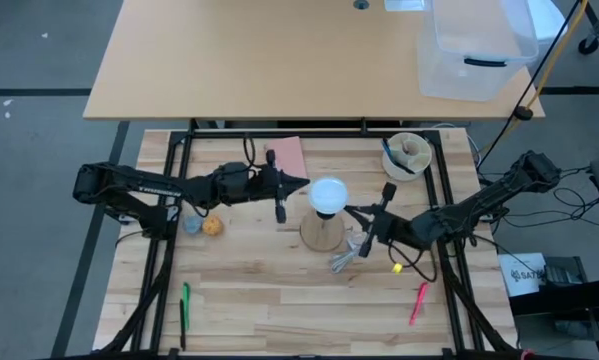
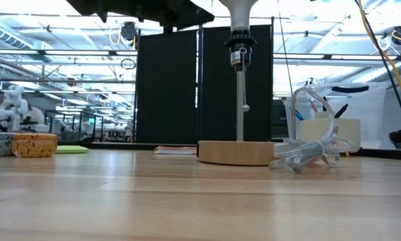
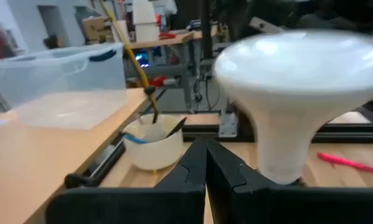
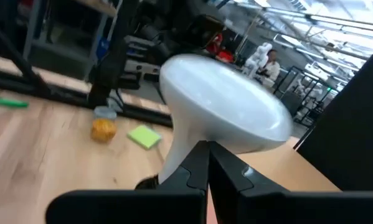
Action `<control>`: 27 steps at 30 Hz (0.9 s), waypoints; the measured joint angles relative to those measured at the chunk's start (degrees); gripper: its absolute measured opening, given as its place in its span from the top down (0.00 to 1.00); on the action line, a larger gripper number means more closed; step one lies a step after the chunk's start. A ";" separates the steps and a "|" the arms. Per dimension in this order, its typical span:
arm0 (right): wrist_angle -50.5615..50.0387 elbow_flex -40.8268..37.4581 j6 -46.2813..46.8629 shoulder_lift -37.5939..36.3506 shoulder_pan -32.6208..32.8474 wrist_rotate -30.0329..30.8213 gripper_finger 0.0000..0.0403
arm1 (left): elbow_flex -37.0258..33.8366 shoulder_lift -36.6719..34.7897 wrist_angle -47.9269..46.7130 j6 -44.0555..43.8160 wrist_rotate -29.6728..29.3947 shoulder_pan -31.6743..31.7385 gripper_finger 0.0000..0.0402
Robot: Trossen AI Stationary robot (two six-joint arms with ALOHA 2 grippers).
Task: Screw lightbulb
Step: Insert the lightbulb into the lamp
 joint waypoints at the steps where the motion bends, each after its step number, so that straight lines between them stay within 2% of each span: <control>1: -0.05 0.00 0.24 0.08 0.00 -0.04 1.00 | 0.00 0.07 -0.22 0.00 0.02 -0.04 1.00; 7: -2.98 0.00 3.25 0.12 0.26 0.77 1.00 | 0.00 -0.69 0.16 1.45 0.23 -0.41 1.00; 13: -3.37 0.00 4.04 0.12 -1.18 6.84 1.00 | 0.00 -2.76 0.72 2.36 0.77 -0.65 1.00; 24: 0.18 0.00 1.36 0.03 -7.16 6.51 1.00 | 0.00 -5.28 1.14 4.20 0.30 -3.67 1.00; 27: 1.66 0.00 0.20 0.03 -8.24 6.03 1.00 | -0.02 -5.26 1.42 5.42 2.29 -4.72 1.00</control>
